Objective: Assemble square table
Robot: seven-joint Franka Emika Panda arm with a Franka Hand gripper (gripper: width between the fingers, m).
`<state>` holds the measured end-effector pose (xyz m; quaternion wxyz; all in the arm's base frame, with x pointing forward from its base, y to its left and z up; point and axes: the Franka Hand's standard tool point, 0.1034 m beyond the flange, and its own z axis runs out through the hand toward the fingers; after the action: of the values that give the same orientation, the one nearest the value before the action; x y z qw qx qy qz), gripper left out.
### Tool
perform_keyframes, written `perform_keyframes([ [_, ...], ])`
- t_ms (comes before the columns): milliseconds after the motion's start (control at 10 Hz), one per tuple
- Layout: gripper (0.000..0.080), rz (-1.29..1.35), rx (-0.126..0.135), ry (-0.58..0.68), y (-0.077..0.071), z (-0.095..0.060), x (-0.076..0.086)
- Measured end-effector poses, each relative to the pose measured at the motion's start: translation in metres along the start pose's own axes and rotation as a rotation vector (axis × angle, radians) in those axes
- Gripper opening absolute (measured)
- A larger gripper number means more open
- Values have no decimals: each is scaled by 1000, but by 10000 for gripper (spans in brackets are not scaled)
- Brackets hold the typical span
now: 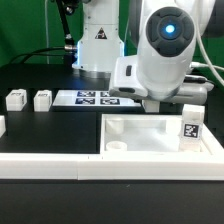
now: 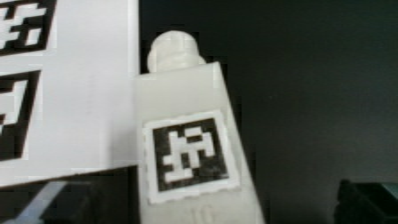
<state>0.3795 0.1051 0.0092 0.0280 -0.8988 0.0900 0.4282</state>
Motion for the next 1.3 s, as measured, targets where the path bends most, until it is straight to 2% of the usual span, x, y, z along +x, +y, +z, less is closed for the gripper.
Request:
perform_keyframes([
  [200,649,10,14,-4,4,-1,1],
  [500,649,12,14,-2,5,-1,1],
  [700,403,13,15,-2,5,-1,2],
  [800,403,14,16,-2,5,-1,2],
  [900,290,14,16,-2,6,-2,2],
  [1300,290,15,18,-2,6,-2,2],
])
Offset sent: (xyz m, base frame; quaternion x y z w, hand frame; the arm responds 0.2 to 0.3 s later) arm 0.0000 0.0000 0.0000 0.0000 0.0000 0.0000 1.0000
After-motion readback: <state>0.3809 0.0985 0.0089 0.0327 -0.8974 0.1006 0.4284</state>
